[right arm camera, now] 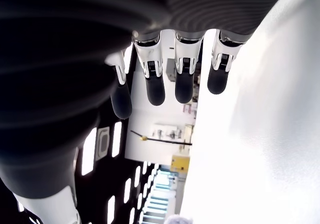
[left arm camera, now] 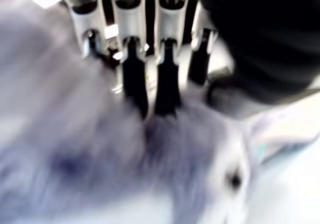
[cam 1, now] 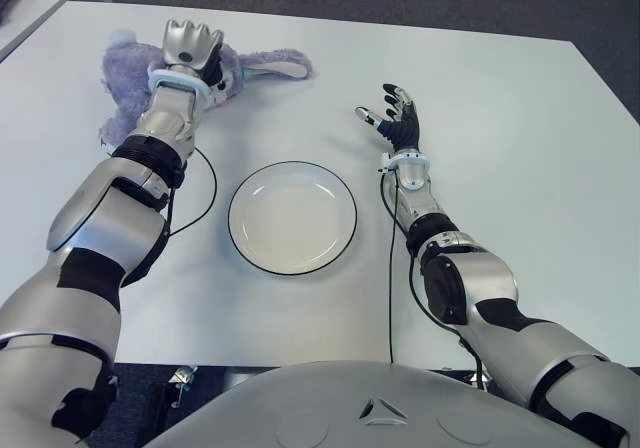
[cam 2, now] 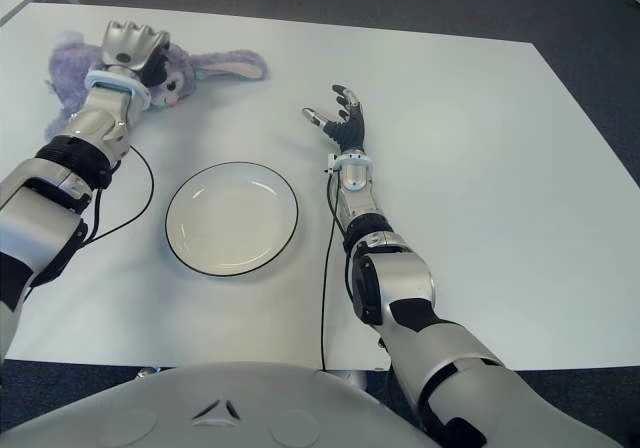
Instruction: Put the doll into the plate.
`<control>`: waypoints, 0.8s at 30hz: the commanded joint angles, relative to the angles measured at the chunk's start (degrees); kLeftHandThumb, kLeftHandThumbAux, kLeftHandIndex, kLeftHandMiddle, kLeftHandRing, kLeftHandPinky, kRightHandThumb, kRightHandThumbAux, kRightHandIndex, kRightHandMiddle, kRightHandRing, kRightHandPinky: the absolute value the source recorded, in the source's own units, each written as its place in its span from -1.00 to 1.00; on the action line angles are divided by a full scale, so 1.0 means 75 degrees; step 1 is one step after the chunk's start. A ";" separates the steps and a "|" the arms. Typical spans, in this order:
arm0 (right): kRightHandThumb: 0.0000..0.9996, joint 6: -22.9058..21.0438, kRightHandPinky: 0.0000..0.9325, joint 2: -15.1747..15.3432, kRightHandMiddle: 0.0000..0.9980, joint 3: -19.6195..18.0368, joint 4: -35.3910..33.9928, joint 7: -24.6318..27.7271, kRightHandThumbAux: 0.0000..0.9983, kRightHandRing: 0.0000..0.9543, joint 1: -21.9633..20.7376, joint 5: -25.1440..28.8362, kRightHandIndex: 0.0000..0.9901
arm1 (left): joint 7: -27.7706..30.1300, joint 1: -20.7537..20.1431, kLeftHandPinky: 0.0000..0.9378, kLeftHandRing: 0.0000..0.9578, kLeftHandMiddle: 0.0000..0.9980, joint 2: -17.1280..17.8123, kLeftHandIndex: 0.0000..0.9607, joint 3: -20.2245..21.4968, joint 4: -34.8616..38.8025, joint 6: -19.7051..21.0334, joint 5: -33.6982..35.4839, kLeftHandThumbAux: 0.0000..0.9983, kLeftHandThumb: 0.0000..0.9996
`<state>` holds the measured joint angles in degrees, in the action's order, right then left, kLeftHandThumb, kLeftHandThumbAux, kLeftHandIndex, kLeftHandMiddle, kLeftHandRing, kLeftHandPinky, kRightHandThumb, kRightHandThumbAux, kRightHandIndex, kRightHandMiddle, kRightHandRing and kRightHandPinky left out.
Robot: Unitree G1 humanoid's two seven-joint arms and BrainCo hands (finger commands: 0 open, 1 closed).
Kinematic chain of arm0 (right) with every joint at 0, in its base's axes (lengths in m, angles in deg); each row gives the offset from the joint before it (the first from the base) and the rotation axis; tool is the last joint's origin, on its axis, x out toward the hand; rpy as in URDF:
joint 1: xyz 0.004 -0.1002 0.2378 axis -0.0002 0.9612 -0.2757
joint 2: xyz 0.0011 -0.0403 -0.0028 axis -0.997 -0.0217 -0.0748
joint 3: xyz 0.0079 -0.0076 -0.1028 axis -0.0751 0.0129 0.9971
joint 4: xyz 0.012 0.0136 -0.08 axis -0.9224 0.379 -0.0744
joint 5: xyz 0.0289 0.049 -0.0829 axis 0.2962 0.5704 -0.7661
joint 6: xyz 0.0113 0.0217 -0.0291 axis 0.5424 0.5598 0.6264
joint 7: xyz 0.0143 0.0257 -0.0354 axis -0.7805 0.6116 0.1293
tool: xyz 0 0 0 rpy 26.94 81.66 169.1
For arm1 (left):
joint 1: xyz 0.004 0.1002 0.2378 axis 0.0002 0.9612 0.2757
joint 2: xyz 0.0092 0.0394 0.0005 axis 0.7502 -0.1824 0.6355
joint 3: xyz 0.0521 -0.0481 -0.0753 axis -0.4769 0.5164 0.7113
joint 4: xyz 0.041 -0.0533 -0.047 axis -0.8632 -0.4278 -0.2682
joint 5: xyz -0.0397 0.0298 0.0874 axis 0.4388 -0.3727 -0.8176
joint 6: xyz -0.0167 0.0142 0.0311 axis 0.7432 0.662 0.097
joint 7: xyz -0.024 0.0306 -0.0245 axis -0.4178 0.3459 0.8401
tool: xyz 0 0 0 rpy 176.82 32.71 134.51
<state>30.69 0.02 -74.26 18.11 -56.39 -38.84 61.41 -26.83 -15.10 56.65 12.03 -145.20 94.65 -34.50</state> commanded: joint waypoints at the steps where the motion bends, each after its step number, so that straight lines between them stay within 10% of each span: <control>1: -0.90 -0.0807 -0.78 -0.0182 -0.75 -0.0055 0.1149 0.0093 0.57 -0.80 0.1606 0.0020 -0.63 | 0.0109 -0.0297 -0.61 -0.60 -0.70 -0.0108 -0.92 -0.0164 -0.0963 -0.0238 -0.0057 -0.31 -0.34; 6: -0.91 -0.0782 -0.75 -0.0168 -0.74 -0.0038 0.1146 0.0070 0.59 -0.78 0.1607 0.0001 -0.62 | 0.0583 -0.0379 -0.99 -0.97 -0.99 -0.0144 -1.00 -0.0075 -0.1328 -0.0264 0.0162 -0.43 -0.44; 24: -0.89 -0.0814 -0.72 -0.0110 -0.69 -0.0031 0.1144 0.0019 0.60 -0.73 0.1606 -0.0011 -0.59 | 0.0995 -0.0304 -0.97 -1.00 -1.00 -0.0284 -1.00 0.0158 -0.1711 -0.0205 0.0611 -0.64 -0.60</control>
<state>30.69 0.29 -74.24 18.21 -56.46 -38.84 61.38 -22.48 -18.61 55.87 12.07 -155.79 93.41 -31.68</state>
